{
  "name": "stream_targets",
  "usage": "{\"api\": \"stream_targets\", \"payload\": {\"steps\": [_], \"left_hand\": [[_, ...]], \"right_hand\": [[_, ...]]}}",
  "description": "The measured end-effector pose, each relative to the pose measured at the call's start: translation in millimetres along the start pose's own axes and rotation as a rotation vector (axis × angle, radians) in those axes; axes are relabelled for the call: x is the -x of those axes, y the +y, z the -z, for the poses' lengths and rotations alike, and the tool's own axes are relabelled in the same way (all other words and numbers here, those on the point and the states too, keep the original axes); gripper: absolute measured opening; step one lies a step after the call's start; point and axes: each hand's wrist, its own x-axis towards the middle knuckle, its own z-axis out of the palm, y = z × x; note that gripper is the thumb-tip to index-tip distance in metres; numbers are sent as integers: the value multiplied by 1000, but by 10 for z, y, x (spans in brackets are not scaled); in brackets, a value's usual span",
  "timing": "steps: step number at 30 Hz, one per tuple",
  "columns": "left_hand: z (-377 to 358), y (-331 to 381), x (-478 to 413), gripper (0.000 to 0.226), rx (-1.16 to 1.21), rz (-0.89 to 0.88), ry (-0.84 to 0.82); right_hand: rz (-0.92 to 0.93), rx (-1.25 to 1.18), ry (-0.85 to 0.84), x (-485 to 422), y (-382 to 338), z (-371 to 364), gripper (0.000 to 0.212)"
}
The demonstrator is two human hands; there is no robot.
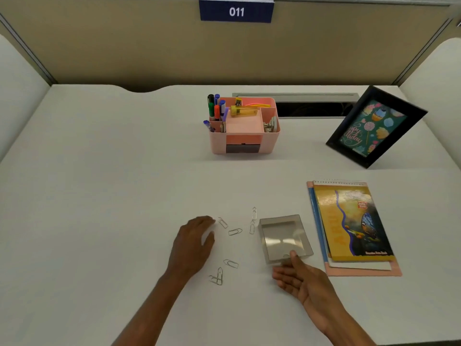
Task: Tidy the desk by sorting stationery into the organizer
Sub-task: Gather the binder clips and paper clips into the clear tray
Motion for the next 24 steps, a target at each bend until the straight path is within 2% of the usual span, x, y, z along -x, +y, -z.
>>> {"api": "stream_targets", "payload": {"steps": [4,7,8,10,12,15,19,24], "left_hand": [[-92,-56,246,36,-40,-39,-13],[-137,-100,318,34,-16,-68,4],[-146,-109,321,35,-18,-82,14],[-159,-122,311,33,-28,-115,46],[-155,-116,291,29,-41,-148,74],[-144,-96,253,25,-62,-188,105],[-179,-106,212,24,-100,-227,125],[-76,41,5,33,-114,-173,115]], "right_hand": [[-54,177,13,88,-61,11,44],[29,457,-4,189,-60,-61,29],[109,561,-22,210,-40,-141,22],[384,811,-53,180,42,-335,13],[685,1110,-56,24,193,-525,11],[953,1504,-11,-236,391,-746,11],[935,1773,76,-220,404,-942,40],[833,1771,61,-154,359,-1014,48]]}}
